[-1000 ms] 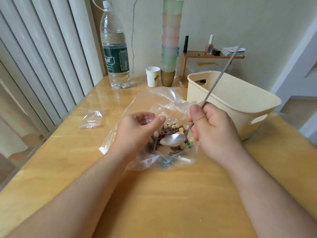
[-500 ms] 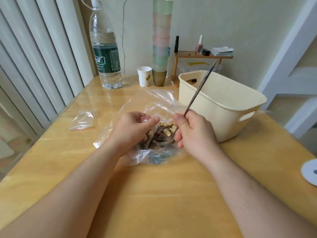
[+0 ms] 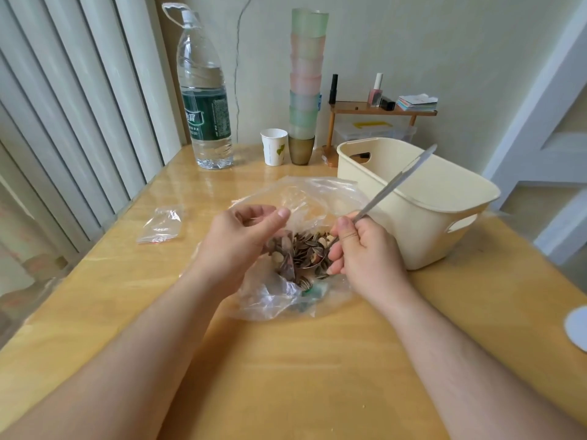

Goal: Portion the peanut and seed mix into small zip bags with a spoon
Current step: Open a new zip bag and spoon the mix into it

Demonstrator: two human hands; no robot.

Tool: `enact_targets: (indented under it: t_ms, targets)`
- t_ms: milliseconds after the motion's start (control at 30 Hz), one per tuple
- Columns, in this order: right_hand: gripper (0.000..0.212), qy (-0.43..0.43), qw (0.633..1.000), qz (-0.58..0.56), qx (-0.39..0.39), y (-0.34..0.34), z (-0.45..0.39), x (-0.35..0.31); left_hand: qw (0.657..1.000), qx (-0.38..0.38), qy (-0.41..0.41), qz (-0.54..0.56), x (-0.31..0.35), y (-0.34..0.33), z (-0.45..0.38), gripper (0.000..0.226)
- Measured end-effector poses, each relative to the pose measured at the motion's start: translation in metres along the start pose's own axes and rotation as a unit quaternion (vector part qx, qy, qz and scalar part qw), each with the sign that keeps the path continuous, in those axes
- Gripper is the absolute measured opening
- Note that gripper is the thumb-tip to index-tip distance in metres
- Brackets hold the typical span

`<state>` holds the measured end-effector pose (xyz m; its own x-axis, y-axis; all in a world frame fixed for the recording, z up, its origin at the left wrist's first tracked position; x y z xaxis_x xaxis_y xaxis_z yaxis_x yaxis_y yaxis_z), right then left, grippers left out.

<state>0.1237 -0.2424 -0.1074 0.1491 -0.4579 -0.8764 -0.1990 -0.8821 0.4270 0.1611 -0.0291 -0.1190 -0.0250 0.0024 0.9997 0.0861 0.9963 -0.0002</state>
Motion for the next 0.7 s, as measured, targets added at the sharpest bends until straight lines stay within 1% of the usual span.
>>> enact_targets:
  t_ms: [67,100,133,200,267,300,333,400,533,633,700]
  targets:
    - [0.030,0.000,1.000,-0.018,0.009,0.004,0.000,0.000,0.999,0.026,-0.032,-0.026,0.009,0.013,0.001,0.057]
    - [0.030,0.003,1.000,-0.019,0.015,0.006,0.001,-0.002,0.996,0.036,-0.053,-0.056,0.015,0.017,0.003,0.058]
    - [0.031,0.008,1.000,-0.015,0.024,0.009,0.002,-0.005,0.990,0.041,-0.077,-0.109,0.020,0.020,0.005,0.058]
    - [0.032,0.026,0.998,0.003,0.048,0.018,0.004,-0.012,0.971,0.024,-0.115,-0.207,0.024,0.016,0.008,0.060]
    - [0.033,0.051,0.996,0.012,0.075,0.029,0.005,-0.020,0.960,-0.021,-0.123,-0.249,0.018,0.006,0.010,0.066]
    - [0.033,0.059,0.995,0.010,0.086,0.034,0.005,-0.022,0.952,-0.039,-0.124,-0.277,0.014,0.001,0.010,0.065]
    - [0.033,0.063,0.994,0.007,0.093,0.038,0.005,-0.023,0.938,-0.047,-0.129,-0.317,0.012,-0.003,0.010,0.057]
    - [0.033,0.066,0.992,0.004,0.105,0.044,0.003,-0.024,0.917,-0.038,-0.139,-0.372,0.013,-0.006,0.010,0.040]
    - [0.034,0.076,0.989,0.025,0.121,0.050,0.002,-0.026,0.919,-0.029,-0.151,-0.364,0.015,-0.006,0.010,0.023]
    - [0.034,0.096,0.987,0.039,0.120,0.049,0.002,-0.032,0.933,-0.055,-0.150,-0.322,0.013,-0.007,0.010,0.015]
    - [0.034,0.103,0.987,0.041,0.120,0.049,0.002,-0.035,0.934,-0.082,-0.162,-0.307,0.013,-0.012,0.012,0.013]
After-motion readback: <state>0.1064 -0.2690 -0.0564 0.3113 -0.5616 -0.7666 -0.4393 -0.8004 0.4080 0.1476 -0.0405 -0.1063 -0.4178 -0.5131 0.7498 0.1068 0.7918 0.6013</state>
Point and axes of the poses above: each hand's wrist, its own z-axis away from the middle knuckle, its own y-axis out of the back of the hand, x = y × z, the point moved 8 cm from there along -z, towards the middle knuckle, and after that the axes turned 5 degrees about -x, right-handed, at the moved point
